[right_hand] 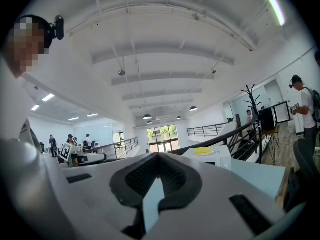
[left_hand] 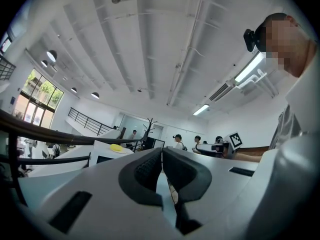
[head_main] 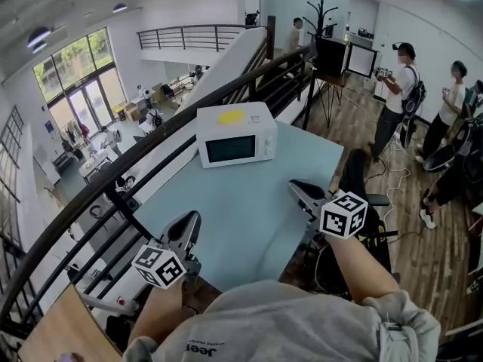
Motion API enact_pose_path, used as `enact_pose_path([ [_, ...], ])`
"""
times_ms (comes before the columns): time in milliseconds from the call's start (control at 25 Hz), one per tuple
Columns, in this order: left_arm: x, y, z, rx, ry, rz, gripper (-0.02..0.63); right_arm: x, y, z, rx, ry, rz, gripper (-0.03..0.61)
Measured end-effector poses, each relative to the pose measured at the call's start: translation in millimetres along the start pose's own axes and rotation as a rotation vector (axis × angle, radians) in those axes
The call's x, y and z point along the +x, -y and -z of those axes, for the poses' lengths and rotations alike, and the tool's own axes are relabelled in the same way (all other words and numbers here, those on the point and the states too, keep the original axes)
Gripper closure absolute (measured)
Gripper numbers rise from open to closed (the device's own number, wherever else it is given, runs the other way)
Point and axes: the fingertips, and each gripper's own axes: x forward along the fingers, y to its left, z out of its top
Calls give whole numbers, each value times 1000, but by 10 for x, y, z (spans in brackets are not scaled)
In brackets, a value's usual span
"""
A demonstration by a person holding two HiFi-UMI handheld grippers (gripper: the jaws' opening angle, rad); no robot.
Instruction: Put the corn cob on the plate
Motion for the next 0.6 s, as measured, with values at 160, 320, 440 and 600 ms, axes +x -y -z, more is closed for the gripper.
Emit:
enact_pose_path([
  [160,-54,50,-3,7,-3,-5,594,-30,-22,14,3,1,-9,561],
  [320,-56,27,2,19,-7,-13,595,44,-1,63,17,1,-23,561],
  [440,-98,23,1,19,-7,-25,595,58,-9,75,26,3,-32,563],
  [600,-175,63,-1,23,-6,-32,595,22,-41,84,23,6,-33,563],
])
